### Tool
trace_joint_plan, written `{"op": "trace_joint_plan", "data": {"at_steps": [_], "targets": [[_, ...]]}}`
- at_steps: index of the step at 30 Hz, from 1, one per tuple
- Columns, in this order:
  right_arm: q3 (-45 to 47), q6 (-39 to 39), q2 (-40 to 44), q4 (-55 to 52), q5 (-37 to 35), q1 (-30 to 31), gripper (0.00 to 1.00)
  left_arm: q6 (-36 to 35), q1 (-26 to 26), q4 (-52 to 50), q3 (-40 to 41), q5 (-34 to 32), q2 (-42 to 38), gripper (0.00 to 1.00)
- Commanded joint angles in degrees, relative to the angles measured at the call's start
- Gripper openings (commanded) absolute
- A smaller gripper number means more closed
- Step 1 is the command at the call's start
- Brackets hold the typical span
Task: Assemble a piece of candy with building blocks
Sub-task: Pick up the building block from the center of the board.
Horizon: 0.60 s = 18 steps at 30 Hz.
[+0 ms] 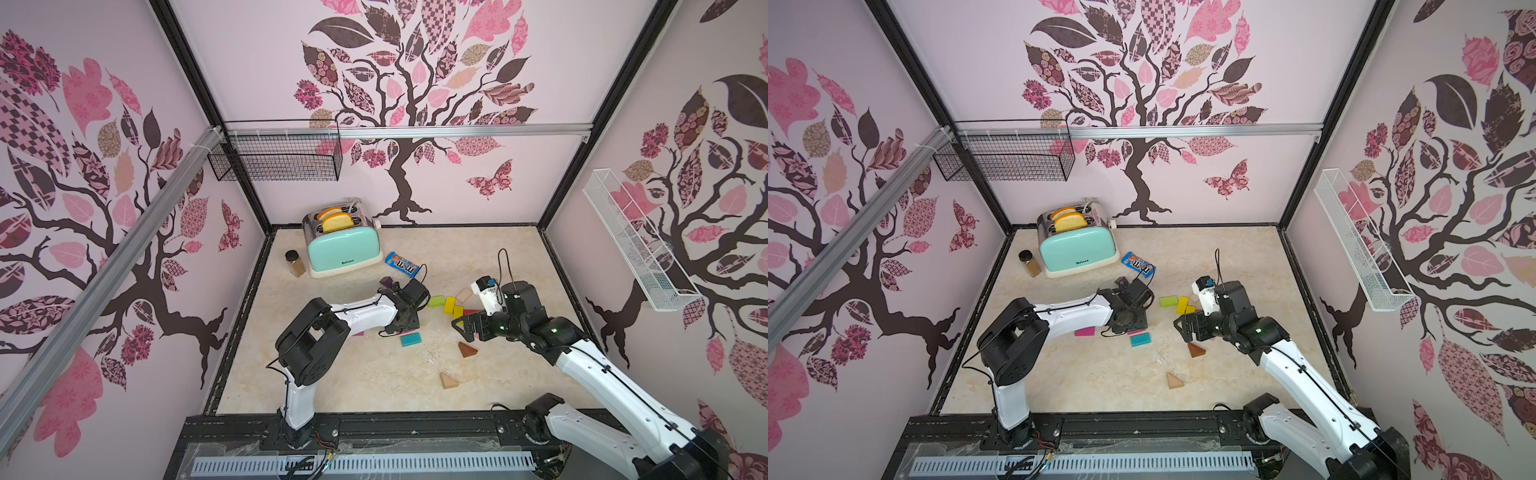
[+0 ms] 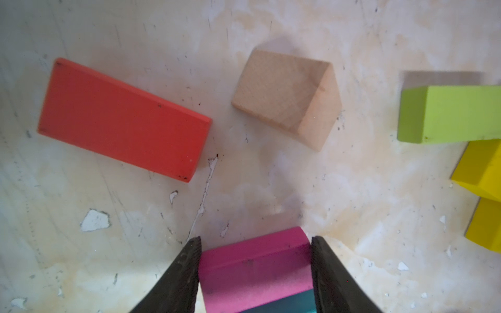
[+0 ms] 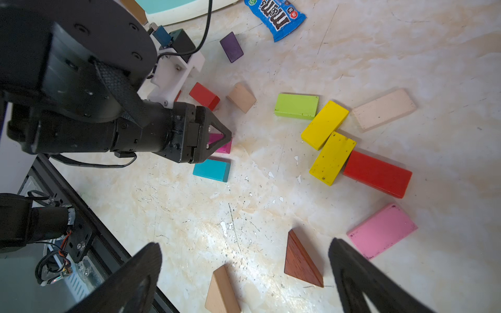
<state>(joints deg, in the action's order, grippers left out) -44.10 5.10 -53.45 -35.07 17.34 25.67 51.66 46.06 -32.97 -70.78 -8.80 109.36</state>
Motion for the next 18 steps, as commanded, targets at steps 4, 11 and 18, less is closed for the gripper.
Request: {"op": "trace_joint_plan", "data": {"at_steps": [4, 11, 18], "targets": [[0.24, -0.36, -0.02, 1.34, 0.8, -0.2, 0.99, -6.63, 0.21, -6.51, 3.65, -5.58, -0.27, 0.45], [-0.28, -0.26, -0.65, 1.23, 0.77, -0.19, 0.99, -11.88, -3.51, -3.75, 7.23, -5.32, -2.48, 0.44], [-0.77, 0.07, -1.22, 1.18, 0.65, -0.18, 0.99, -17.63, -7.57, -2.54, 6.55, -3.51, -2.37, 0.45]]}}
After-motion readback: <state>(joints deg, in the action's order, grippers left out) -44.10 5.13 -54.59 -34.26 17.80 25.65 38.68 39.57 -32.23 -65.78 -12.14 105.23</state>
